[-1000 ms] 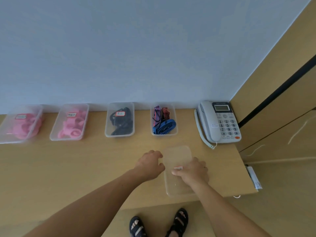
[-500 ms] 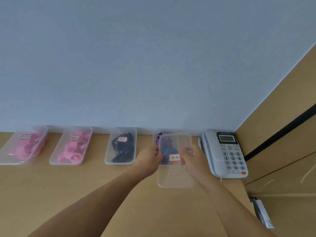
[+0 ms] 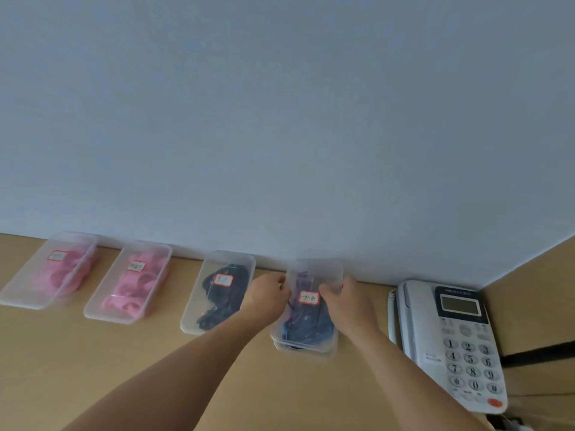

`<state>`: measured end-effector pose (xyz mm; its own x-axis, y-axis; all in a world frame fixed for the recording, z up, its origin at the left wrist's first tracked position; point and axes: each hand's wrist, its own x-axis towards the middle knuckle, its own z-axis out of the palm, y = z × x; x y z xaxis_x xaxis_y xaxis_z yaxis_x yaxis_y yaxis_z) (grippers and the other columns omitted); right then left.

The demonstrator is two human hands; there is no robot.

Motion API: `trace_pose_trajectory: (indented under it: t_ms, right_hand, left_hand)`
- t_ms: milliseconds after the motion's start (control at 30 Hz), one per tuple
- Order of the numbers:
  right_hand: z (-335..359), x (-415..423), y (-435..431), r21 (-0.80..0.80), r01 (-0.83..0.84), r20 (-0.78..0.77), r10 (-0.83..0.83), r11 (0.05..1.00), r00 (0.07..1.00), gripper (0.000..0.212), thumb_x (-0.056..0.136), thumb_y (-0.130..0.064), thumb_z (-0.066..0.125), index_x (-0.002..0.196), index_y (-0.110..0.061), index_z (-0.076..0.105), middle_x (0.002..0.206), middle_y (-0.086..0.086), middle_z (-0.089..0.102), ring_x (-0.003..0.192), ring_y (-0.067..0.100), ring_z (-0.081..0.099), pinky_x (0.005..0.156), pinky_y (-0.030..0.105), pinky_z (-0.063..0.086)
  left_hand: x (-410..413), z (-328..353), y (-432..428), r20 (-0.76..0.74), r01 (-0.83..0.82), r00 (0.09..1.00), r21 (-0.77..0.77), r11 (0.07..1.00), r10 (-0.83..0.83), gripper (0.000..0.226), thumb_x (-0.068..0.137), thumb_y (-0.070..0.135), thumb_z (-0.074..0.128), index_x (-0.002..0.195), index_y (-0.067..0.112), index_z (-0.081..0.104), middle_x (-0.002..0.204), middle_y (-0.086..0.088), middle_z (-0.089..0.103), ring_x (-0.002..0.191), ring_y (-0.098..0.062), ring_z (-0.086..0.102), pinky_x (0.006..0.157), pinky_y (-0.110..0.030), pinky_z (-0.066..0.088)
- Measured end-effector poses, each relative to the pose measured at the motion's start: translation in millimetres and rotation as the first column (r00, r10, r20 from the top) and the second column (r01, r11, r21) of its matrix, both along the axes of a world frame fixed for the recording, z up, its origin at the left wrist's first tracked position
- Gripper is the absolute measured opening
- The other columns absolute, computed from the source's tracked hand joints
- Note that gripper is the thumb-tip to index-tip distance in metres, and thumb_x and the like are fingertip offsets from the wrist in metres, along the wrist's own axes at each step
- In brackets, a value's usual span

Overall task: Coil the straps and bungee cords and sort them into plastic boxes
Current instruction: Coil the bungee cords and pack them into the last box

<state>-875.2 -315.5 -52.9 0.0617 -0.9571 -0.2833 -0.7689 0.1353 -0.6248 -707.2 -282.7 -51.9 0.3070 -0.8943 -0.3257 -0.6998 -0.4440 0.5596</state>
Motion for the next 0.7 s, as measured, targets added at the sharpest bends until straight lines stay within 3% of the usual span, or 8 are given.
trace_pose_trajectory:
  t_ms: [167, 267, 367, 533, 700]
  right_hand:
    - [-11, -4, 0, 0.033, 0.007, -0.041, -0.006, 0.999, 0.999, 0.027, 0.092, -0.048, 0.056, 0.081, -0.023, 0.051, 0.076, -0.01, 0.058, 0.063, 0.004, 0.05, 0.047, 0.024, 0.029]
    - [-15, -8, 3, 0.049, 0.024, -0.023, -0.023, 0.998, 0.999, 0.031, 0.091, -0.049, 0.057, 0.076, -0.023, 0.047, 0.074, -0.009, 0.057, 0.062, 0.006, 0.051, 0.046, 0.023, 0.028]
    - [-17, -11, 5, 0.078, 0.055, 0.061, -0.059, 0.995, 0.996, 0.032, 0.09, -0.045, 0.06, 0.074, -0.02, 0.048, 0.073, -0.006, 0.058, 0.062, 0.009, 0.053, 0.046, 0.024, 0.03]
    - [-19, -13, 12, 0.071, 0.097, 0.132, -0.106, 0.993, 0.986, 0.037, 0.089, -0.039, 0.061, 0.065, -0.017, 0.045, 0.063, -0.004, 0.051, 0.056, 0.012, 0.044, 0.048, 0.026, 0.032]
    - [-21, -13, 10, 0.082, 0.117, 0.109, -0.125, 0.99, 0.986, 0.034, 0.091, -0.041, 0.06, 0.073, -0.014, 0.051, 0.071, -0.001, 0.058, 0.061, 0.013, 0.051, 0.049, 0.025, 0.034]
  left_hand:
    - [1, -8, 3, 0.006, -0.026, 1.0, 0.024, 0.999, 0.026, 0.023, 0.097, 0.021, 0.049, 0.104, 0.014, 0.07, 0.097, -0.003, 0.072, 0.086, -0.021, 0.063, 0.076, -0.03, 0.05]
    - [-1, -11, 4, -0.003, -0.039, 0.999, 0.019, 0.999, 0.039, 0.022, 0.098, 0.022, 0.049, 0.109, 0.015, 0.067, 0.095, 0.001, 0.068, 0.084, -0.018, 0.06, 0.073, -0.027, 0.045]
    - [-3, -11, 5, -0.087, -0.08, 0.993, 0.042, 0.996, 0.084, 0.02, 0.1, 0.023, 0.05, 0.112, 0.016, 0.065, 0.099, 0.0, 0.068, 0.087, -0.018, 0.063, 0.076, -0.031, 0.054]
    - [-3, -14, 18, -0.198, -0.123, 0.97, 0.085, 0.989, 0.138, 0.017, 0.101, 0.025, 0.049, 0.106, 0.017, 0.063, 0.091, -0.001, 0.067, 0.083, -0.02, 0.066, 0.078, -0.038, 0.06]
    - [0, -5, 13, -0.263, -0.13, 0.952, 0.123, 0.984, 0.159, 0.015, 0.099, 0.017, 0.05, 0.091, 0.013, 0.062, 0.091, -0.012, 0.069, 0.084, -0.03, 0.069, 0.074, -0.044, 0.061]
